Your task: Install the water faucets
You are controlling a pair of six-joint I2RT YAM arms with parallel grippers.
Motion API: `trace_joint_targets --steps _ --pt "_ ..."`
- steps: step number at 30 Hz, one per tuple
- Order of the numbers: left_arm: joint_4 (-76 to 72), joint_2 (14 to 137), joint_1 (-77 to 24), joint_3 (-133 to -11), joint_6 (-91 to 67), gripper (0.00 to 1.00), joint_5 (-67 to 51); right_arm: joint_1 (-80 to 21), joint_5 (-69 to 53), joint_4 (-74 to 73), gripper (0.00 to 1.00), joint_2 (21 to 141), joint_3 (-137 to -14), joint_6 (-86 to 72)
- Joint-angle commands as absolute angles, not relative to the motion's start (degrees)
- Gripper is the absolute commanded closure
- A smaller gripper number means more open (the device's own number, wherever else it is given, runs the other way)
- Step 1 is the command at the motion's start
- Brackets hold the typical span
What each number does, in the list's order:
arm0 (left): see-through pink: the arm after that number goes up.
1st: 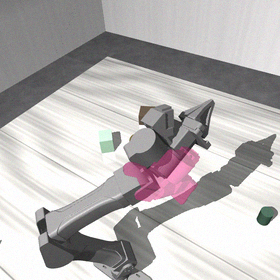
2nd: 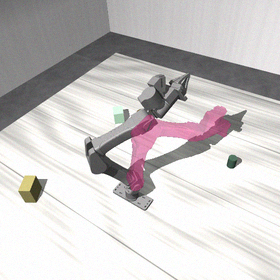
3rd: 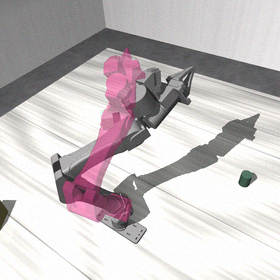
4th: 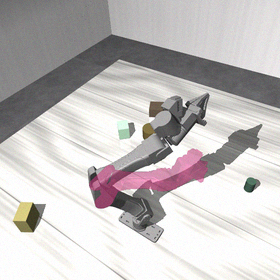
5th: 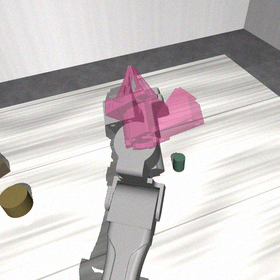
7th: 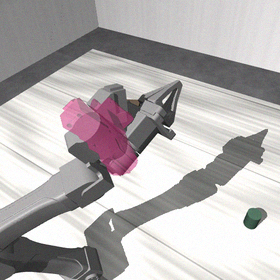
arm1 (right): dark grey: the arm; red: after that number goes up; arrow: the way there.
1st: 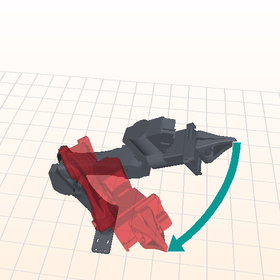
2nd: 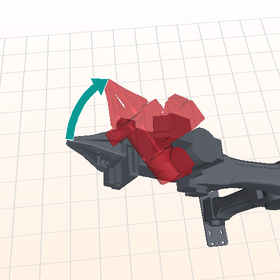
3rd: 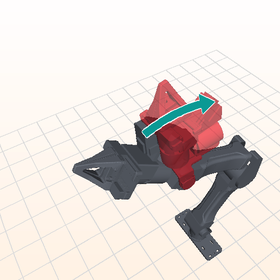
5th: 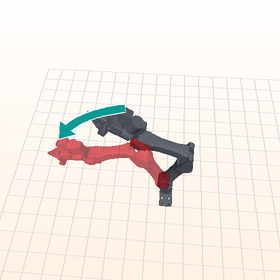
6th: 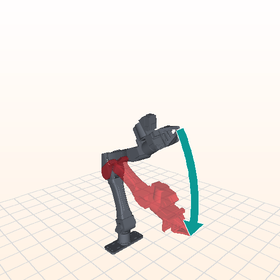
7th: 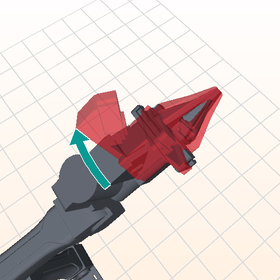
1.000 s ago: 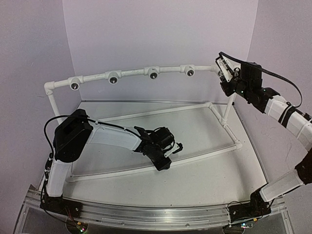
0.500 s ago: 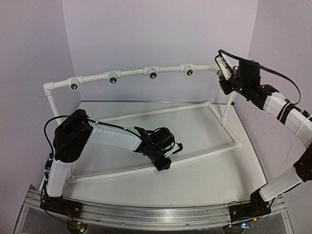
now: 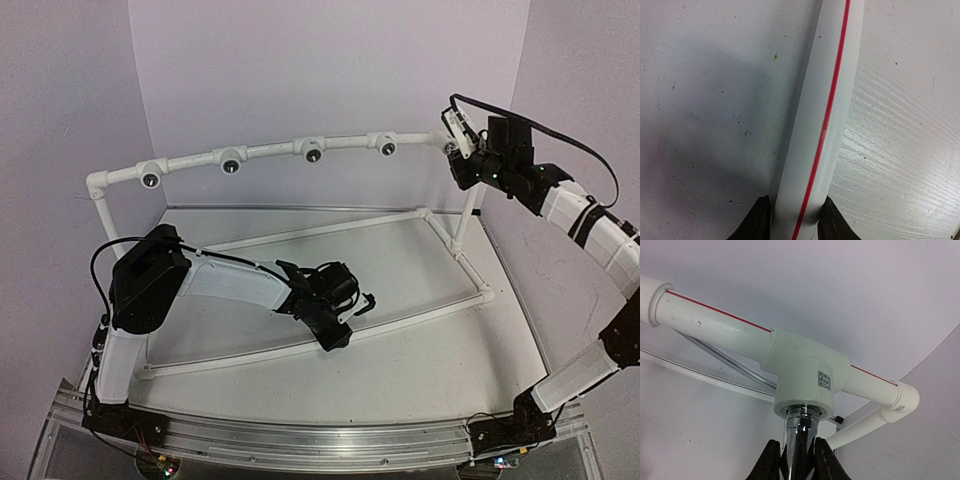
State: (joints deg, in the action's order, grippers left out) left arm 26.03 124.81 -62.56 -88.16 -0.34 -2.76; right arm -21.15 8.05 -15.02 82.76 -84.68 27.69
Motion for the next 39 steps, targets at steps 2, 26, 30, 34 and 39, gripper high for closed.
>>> trace_joint_targets --steps 2,26,30,34,39 --pt "34.3 127.5 -64.0 -86.3 -6.9 1.0 -3.6 -20.6 8.9 -8.9 1.0 82.7 -89.0 25.5" --pt "34.3 127.4 -64.2 -86.3 -7.0 1.0 -4.0 -14.8 -4.1 -4.7 1.0 82.6 -85.4 9.5" --pt "34.3 127.4 -64.2 -86.2 -6.9 1.0 -3.8 -14.0 -5.5 -3.6 1.0 82.4 -84.5 6.9" --pt "34.3 127.4 -64.2 -86.2 -6.9 1.0 -3.9 -13.2 -6.7 -2.2 1.0 82.4 -83.2 3.8" --pt "34.3 127.4 -64.3 -86.1 -6.9 1.0 -3.7 -12.0 -8.3 -0.5 1.0 82.1 -82.1 0.6"
